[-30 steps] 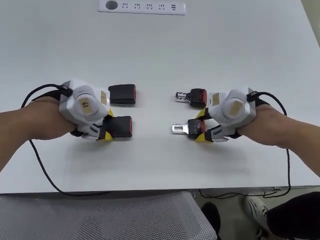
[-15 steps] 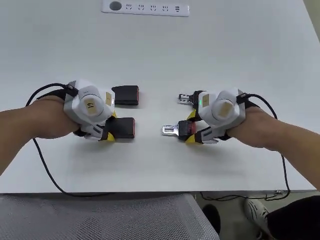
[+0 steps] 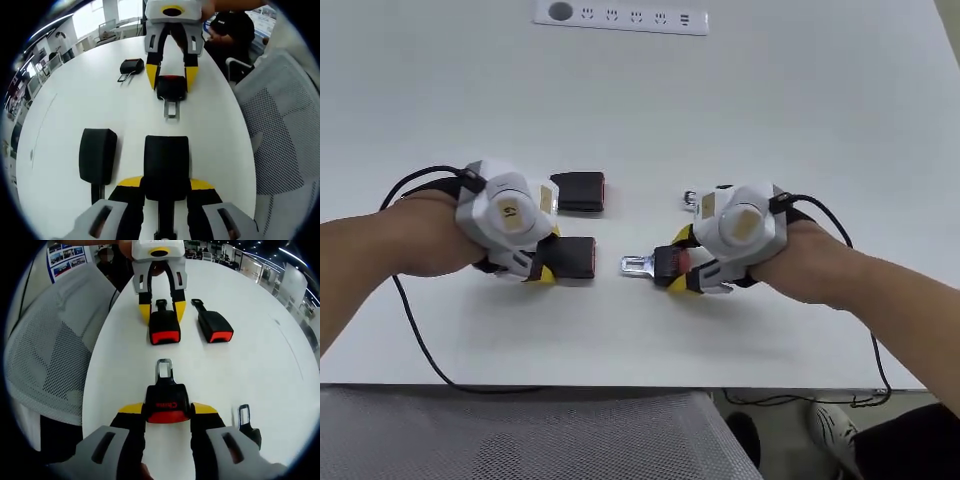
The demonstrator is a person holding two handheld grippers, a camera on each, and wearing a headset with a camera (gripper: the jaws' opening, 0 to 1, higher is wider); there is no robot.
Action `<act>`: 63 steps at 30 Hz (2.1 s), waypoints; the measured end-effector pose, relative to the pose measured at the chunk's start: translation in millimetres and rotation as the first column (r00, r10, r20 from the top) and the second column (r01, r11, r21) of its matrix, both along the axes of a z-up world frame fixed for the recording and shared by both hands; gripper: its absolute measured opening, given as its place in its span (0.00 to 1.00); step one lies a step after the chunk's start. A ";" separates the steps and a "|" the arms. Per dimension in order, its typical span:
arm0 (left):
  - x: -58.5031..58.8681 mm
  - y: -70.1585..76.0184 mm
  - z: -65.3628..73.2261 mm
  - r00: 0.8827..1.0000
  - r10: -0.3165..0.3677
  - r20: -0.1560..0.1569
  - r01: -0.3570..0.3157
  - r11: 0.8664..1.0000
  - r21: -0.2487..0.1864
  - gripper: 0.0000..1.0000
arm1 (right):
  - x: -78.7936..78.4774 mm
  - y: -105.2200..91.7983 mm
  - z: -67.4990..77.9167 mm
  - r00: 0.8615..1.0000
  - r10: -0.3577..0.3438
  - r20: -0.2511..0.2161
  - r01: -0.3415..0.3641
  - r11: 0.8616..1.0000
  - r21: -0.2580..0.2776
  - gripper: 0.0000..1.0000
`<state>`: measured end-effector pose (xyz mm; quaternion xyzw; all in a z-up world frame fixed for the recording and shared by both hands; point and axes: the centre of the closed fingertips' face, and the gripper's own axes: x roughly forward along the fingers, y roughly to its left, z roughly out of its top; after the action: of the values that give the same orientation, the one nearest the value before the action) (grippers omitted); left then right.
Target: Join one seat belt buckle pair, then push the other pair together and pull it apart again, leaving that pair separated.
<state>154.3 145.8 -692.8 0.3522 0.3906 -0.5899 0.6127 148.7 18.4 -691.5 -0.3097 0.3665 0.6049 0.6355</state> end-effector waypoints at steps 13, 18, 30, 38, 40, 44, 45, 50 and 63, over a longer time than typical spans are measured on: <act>1.4 1.3 -2.2 1.000 -0.003 0.002 0.003 1.000 0.003 0.33 | 2.3 21.4 -0.8 1.000 -0.004 0.000 0.004 1.000 0.005 0.33; 1.6 1.7 -2.9 1.000 -0.001 0.001 0.001 1.000 0.005 0.33 | 1.9 27.1 0.4 1.000 -0.006 0.003 0.006 1.000 0.008 0.33; 0.7 0.3 -1.5 1.000 0.002 0.000 -0.002 1.000 0.011 0.33 | 3.8 34.8 -0.4 1.000 -0.007 0.015 0.007 1.000 0.020 0.33; 0.8 0.5 -1.5 1.000 0.000 -0.001 0.000 1.000 0.009 0.33 | 5.1 41.5 0.2 0.999 -0.003 0.035 0.002 1.000 0.031 0.33; 0.8 0.6 -1.6 1.000 -0.001 0.000 0.001 1.000 0.007 0.33 | 4.9 43.4 0.5 0.999 -0.004 0.036 0.003 0.999 0.036 0.33; 0.6 0.0 -1.0 1.000 -0.006 0.003 0.006 1.000 0.004 0.33 | 4.5 46.6 0.3 0.999 -0.001 0.040 -0.001 0.999 0.036 0.33; 0.5 -0.1 -0.9 1.000 -0.005 0.002 0.005 1.000 0.005 0.33 | 5.1 46.1 0.1 0.999 -0.002 0.039 0.000 0.999 0.037 0.33; -0.7 -1.4 0.9 1.000 -0.013 0.004 0.013 1.000 0.005 0.32 | 5.3 46.1 0.0 0.999 0.005 0.040 -0.007 0.999 0.041 0.32; 0.0 -0.9 -0.7 1.000 -0.022 0.006 0.022 1.000 0.017 0.31 | 5.2 47.4 0.2 0.999 0.008 0.039 -0.009 0.999 0.034 0.32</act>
<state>154.4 144.9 -693.5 0.3635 0.3898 -0.5922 0.6043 153.9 65.8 -691.3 -0.3119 0.3422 0.6079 0.6451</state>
